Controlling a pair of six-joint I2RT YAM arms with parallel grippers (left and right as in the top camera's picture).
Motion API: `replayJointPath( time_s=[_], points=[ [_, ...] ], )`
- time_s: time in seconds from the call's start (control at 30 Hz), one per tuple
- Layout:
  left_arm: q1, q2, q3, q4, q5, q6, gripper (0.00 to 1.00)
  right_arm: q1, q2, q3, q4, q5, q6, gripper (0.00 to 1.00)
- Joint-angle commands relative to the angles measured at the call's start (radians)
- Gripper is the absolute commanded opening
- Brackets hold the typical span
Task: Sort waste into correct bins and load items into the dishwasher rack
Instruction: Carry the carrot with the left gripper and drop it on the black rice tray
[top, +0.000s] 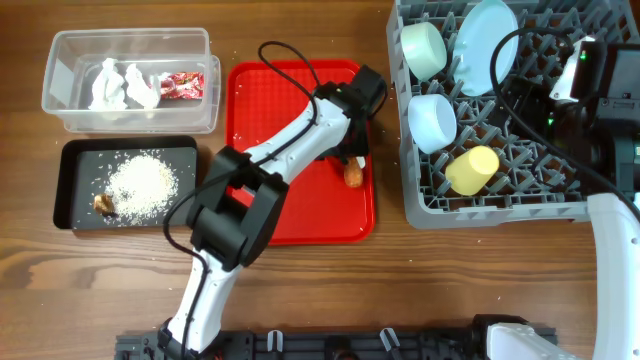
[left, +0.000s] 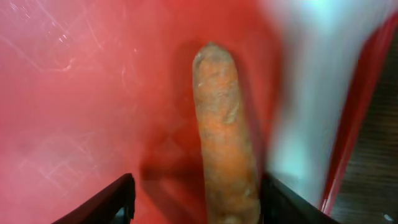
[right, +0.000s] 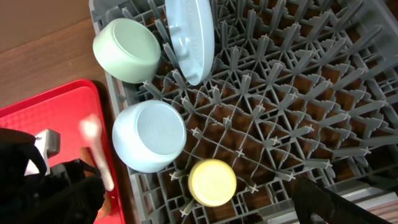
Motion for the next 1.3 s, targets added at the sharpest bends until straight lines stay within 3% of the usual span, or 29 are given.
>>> replayJointPath(
  time_s=[0.0, 0.1, 0.3, 0.4, 0.5, 0.87, 1.1, 1.27],
  points=[
    [0.002, 0.032, -0.006, -0.001, -0.006, -0.003, 0.52, -0.003, 0.013, 0.003, -0.002, 0.024, -0.003, 1.00],
    [0.007, 0.036, -0.006, -0.003, -0.014, -0.003, 0.37, -0.003, 0.013, 0.003, -0.003, 0.025, -0.003, 1.00],
    [0.018, 0.035, -0.005, -0.061, -0.014, -0.002, 0.28, -0.003, 0.013, 0.003, -0.008, 0.024, -0.018, 1.00],
    [0.041, 0.033, -0.005, -0.105, -0.014, -0.002, 0.11, -0.003, 0.013, 0.003, -0.008, 0.024, -0.026, 1.00],
    [0.074, 0.021, -0.005, -0.158, -0.014, 0.001, 0.05, -0.003, 0.013, 0.003, -0.007, 0.024, -0.026, 1.00],
    [0.290, -0.163, 0.069, -0.401, -0.014, 0.030, 0.04, -0.003, 0.013, 0.003, 0.008, 0.024, -0.026, 1.00],
    [0.445, -0.334, 0.072, -0.415, -0.036, 0.084, 0.04, -0.003, 0.013, 0.003, 0.019, 0.023, -0.026, 1.00],
    [0.631, -0.385, 0.072, -0.444, -0.081, 0.076, 0.04, -0.003, 0.013, 0.003, 0.025, 0.023, -0.026, 1.00]
  ],
)
